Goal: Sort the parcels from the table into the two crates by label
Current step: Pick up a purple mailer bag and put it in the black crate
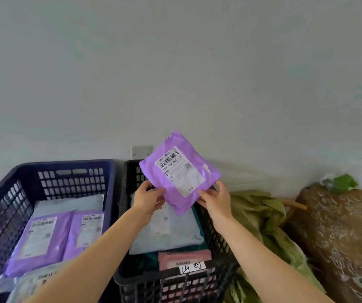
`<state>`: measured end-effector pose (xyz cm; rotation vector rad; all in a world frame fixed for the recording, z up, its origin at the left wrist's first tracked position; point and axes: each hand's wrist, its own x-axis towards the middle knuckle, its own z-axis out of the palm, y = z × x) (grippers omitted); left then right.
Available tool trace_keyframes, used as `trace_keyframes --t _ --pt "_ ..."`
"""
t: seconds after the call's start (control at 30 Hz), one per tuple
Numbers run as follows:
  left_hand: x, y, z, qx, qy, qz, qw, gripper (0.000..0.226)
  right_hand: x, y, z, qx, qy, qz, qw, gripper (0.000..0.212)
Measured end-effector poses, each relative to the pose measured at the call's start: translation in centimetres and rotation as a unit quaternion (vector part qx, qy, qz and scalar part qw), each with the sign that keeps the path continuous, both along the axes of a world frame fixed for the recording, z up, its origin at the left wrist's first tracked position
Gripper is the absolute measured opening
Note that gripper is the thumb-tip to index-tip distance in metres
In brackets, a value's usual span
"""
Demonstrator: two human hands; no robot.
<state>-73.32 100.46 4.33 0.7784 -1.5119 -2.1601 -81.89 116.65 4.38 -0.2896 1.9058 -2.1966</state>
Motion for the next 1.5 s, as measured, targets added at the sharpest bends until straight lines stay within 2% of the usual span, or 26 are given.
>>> trace_keyframes --t 0.2,0.3,0.43,0.57,0.7,0.83,0.9,1.1,1.17,1.23,1.33,1.5 --pt "0.3 -0.3 -0.8 -0.015 0.014 0.012 1.000 0.046 -3.3 0.0 -1.1 0.017 -0.003 0.058 0.998 0.045" --pt "0.7 -1.6 -1.2 -0.011 -0.006 0.051 0.999 0.048 -4.2 0.6 -1.9 0.048 -0.003 0.087 0.995 0.042" --pt "0.7 -3.2 -1.8 -0.056 -0.083 0.035 0.994 0.046 -5.0 1.3 -3.3 0.098 -0.028 0.123 0.987 0.043" --pt "-0.1 -3.4 -2.8 -0.145 -0.190 -0.016 0.971 0.041 -5.1 1.6 -4.7 0.128 -0.064 0.142 0.980 0.042" --pt "-0.6 -2.7 -4.0 -0.187 -0.236 -0.039 0.953 0.048 -5.0 2.0 -5.7 0.181 -0.087 0.167 0.965 0.039" --pt "-0.7 -1.8 -5.6 -0.242 -0.266 -0.038 0.932 0.026 -4.7 1.9 -7.1 0.276 -0.088 0.229 0.930 0.036" --pt "-0.4 -1.6 -6.6 -0.248 -0.297 -0.048 0.921 0.025 -4.6 1.7 -8.0 0.305 -0.098 0.239 0.917 0.035" --pt "0.6 -0.7 -8.9 -0.235 -0.384 -0.094 0.888 0.048 -4.1 0.5 -11.4 0.396 -0.106 0.276 0.869 0.024" --pt "0.8 -0.2 -9.7 -0.258 -0.420 -0.124 0.861 0.052 -4.1 0.2 -12.0 0.436 -0.104 0.316 0.836 0.021" --pt "1.1 -0.1 -10.6 -0.246 -0.459 -0.146 0.841 0.068 -4.5 -0.2 -12.4 0.485 -0.091 0.359 0.792 0.024" --pt "1.2 -0.2 -11.6 -0.246 -0.503 -0.167 0.812 0.090 -5.1 -1.0 -12.7 0.510 -0.095 0.378 0.767 0.017" --pt "1.1 -0.6 -12.5 -0.249 -0.534 -0.190 0.785 0.101 -5.3 -2.1 -13.8 0.559 -0.084 0.426 0.706 0.024"
